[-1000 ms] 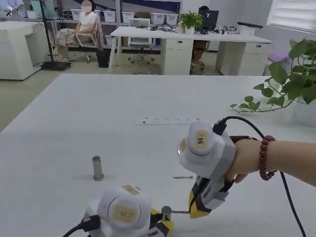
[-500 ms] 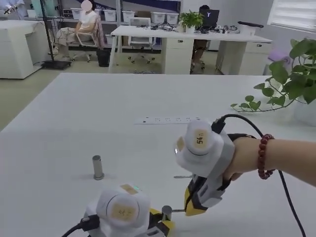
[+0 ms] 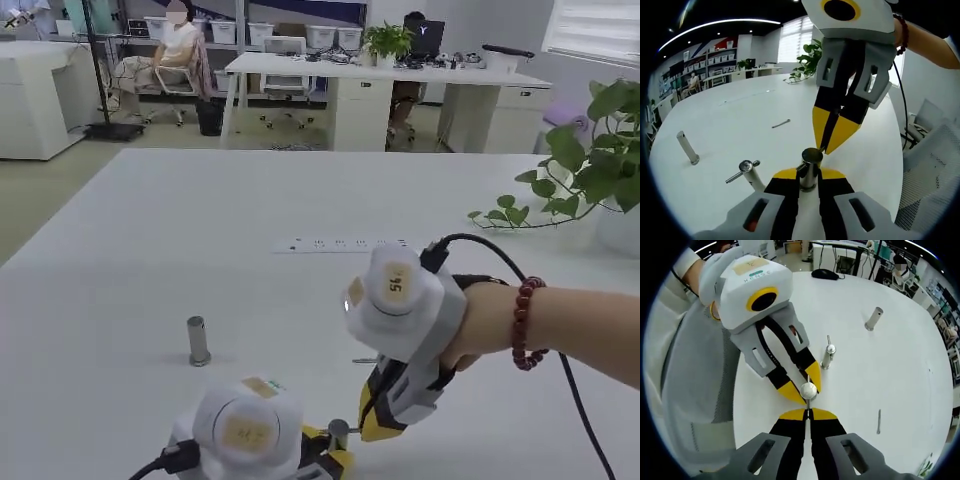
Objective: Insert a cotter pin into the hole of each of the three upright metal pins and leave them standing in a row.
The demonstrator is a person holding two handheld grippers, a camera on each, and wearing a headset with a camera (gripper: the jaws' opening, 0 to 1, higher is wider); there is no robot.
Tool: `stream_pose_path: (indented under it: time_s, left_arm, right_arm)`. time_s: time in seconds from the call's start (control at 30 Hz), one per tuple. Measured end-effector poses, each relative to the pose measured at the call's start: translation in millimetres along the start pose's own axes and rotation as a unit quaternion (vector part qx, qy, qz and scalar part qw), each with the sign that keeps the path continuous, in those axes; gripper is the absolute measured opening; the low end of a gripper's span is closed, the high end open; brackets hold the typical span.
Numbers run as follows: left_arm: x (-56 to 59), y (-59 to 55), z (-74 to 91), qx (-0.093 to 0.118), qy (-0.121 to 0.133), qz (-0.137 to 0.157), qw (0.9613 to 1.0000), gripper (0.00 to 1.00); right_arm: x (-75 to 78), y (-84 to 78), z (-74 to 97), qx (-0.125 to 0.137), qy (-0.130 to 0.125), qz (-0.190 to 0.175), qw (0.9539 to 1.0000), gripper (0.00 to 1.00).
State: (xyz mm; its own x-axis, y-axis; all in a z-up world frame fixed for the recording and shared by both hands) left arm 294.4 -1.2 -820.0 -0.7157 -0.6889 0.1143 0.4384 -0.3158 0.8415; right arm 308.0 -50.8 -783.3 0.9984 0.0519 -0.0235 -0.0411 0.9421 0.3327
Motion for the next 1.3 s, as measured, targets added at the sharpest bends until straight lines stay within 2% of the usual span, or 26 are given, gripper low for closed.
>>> stream_pose_path:
  time_s: [0.2, 0.37, 0.47, 0.67, 0.87, 1.3]
  left_arm:
    - [0.3, -0.7, 0.1, 0.002, 0.000, 0.006, 1.0000, 0.12]
    - [0.5, -0.9, -0.1, 0.002, 0.002, 0.007, 1.0000, 0.12]
    - [0.5, -1.2, -0.3, 0.003, 0.003, 0.010, 0.9999, 0.12]
    - [0.3, -1.9, -0.2, 0.003, 0.002, 0.019, 0.9998, 0.13]
    - [0.0, -3.4, 0.7, 0.006, -0.001, 0.031, 0.9995, 0.13]
    - [-0.2, -5.0, -0.1, 0.009, -0.003, 0.048, 0.9988, 0.13]
  right_arm:
    - [-0.7, 2.7, -1.5, 0.011, 0.001, 0.002, 0.9999, 0.05]
    - [-2.5, 5.0, 6.2, 0.045, 0.010, -0.025, 0.9986, 0.10]
    - [-3.0, -0.7, 8.1, 0.037, 0.003, -0.016, 0.9992, 0.10]
    - [-3.6, -11.1, 7.8, 0.030, -0.002, -0.024, 0.9993, 0.10]
    - [-4.5, -7.1, 5.4, 0.042, -0.005, -0.024, 0.9988, 0.05]
    - [-2.4, 1.0, 1.4, 0.048, -0.008, -0.015, 0.9987, 0.05]
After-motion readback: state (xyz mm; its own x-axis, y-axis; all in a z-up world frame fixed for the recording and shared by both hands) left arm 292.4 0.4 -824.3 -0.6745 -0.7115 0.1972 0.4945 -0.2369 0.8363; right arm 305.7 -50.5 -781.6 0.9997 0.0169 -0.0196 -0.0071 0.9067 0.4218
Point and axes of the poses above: the centre of the closed fingertips' face, and the gripper's own axes: z roughly backward along the fingers, x roughly to its right, y roughly out of its top, the point moved 4 cm from there along z, roughly backward along the fingers, and after that the axes turned 2 degrees about -x, right-handed, at the moved point
